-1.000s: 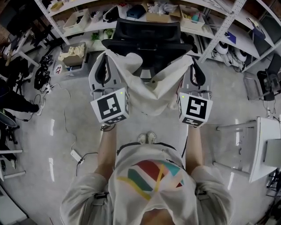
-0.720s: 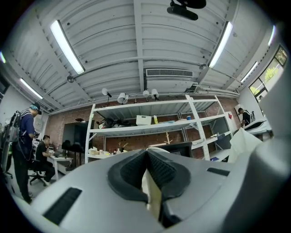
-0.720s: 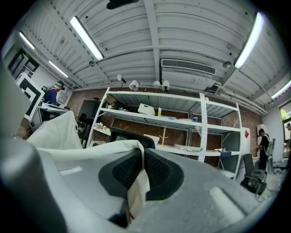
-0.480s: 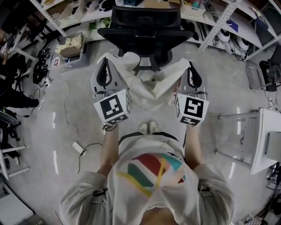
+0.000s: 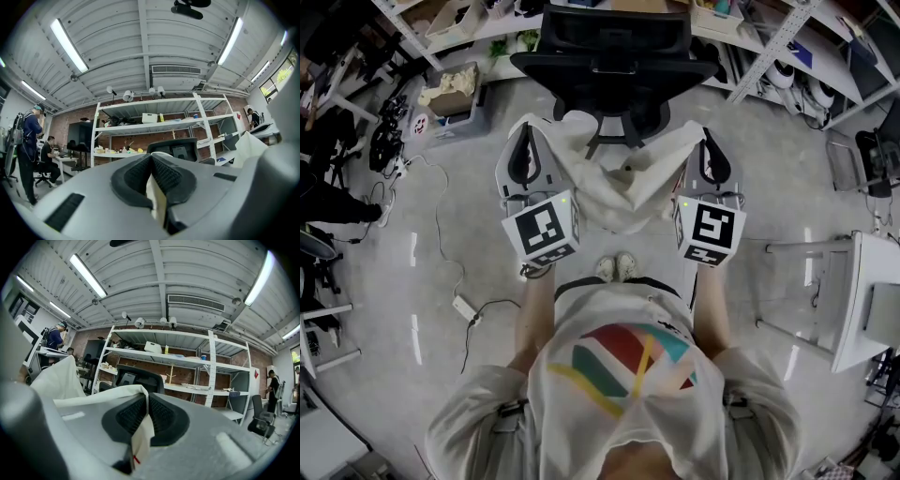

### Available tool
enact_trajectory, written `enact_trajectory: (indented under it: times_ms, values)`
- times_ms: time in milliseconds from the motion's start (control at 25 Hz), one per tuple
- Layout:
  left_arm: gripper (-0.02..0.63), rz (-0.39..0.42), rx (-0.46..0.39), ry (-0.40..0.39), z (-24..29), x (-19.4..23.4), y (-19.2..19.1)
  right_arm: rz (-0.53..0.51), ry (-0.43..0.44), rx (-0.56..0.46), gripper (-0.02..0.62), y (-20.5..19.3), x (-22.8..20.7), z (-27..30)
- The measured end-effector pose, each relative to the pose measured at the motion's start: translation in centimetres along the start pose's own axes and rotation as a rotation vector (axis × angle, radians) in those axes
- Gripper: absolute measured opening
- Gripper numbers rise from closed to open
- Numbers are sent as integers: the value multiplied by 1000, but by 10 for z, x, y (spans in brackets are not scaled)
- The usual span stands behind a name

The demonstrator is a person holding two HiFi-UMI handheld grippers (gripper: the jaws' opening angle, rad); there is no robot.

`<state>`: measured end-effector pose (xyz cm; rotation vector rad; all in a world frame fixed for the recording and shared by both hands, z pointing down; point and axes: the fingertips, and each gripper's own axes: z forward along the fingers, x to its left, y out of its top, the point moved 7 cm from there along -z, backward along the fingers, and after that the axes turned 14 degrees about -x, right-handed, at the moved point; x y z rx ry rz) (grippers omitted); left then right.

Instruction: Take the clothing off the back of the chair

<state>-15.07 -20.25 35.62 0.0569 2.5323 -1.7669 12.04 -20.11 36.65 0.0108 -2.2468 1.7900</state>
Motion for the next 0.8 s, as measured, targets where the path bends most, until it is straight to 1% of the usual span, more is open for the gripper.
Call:
enact_trajectory:
  times_ms: [360, 800]
  values:
    - [14, 2, 0, 3, -2, 2, 1, 20, 12, 6, 15, -1, 3, -2]
    - [14, 4, 7, 9, -3, 5, 0, 16, 12, 4, 15, 0, 5, 1]
